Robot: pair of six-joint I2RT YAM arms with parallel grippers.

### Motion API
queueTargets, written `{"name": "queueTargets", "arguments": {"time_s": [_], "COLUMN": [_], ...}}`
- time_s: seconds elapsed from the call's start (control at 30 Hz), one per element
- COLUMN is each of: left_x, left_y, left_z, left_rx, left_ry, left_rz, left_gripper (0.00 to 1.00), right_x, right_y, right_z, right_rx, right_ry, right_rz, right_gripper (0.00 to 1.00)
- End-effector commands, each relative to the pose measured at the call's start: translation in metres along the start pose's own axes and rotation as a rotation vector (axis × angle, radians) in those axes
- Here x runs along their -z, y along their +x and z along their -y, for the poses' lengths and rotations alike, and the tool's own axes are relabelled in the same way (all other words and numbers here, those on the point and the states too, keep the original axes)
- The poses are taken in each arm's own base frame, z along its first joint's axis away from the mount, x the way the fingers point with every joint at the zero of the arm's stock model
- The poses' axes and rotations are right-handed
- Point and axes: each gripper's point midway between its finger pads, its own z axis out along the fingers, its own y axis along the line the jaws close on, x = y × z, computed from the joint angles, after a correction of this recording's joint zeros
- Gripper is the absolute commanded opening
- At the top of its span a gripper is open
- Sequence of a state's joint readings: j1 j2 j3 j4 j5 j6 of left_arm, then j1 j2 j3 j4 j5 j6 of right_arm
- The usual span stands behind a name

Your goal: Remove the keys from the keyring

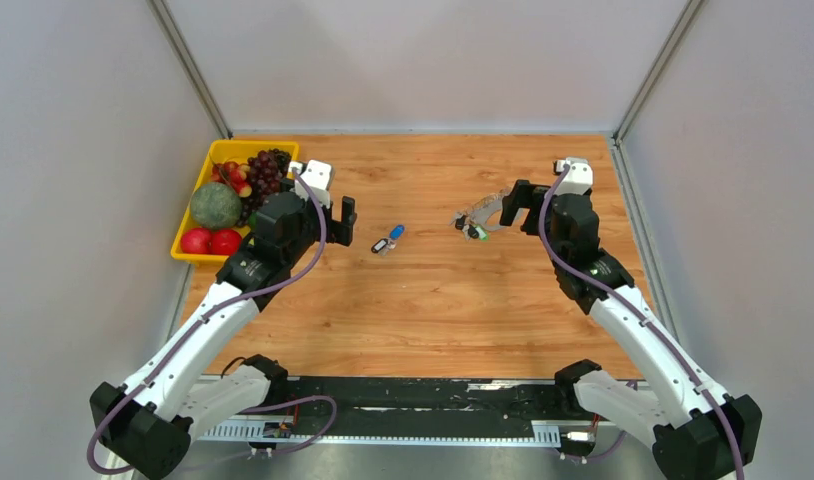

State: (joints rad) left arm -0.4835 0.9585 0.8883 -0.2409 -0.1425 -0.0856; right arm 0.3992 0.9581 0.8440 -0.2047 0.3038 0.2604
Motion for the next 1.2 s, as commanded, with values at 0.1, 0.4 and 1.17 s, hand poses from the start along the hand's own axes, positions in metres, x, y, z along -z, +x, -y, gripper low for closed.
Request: {"name": "queueTargets", "arguments": {"time_s": [0.1,0.4,1.17], "left_x": [-0.004,-0.005,-0.004], "left_y": [-0.011,-0.010,-0.013], "left_z": [0.006,0.010,0.014], "left_rx": [-0.041,-0.039,-0.020], "left_ry": [0.037,0.058,0.078], "left_rz": [0.026,0.010,0.002], "left_gripper": [1.00,1.00,1.00], "right_x": [0.006,0.009,-0.105], "right_y": [-0.002,0.028,0.112], "right_z": [0.005,0.006,-0.034], "right_rx": [-0.067,-0.062,0.046], "right_ry": [0.027,0.010,-0.034], "right_rz": [0.019,-0.068,-0.355], "right_gripper": [1.00,1.00,0.53]}}
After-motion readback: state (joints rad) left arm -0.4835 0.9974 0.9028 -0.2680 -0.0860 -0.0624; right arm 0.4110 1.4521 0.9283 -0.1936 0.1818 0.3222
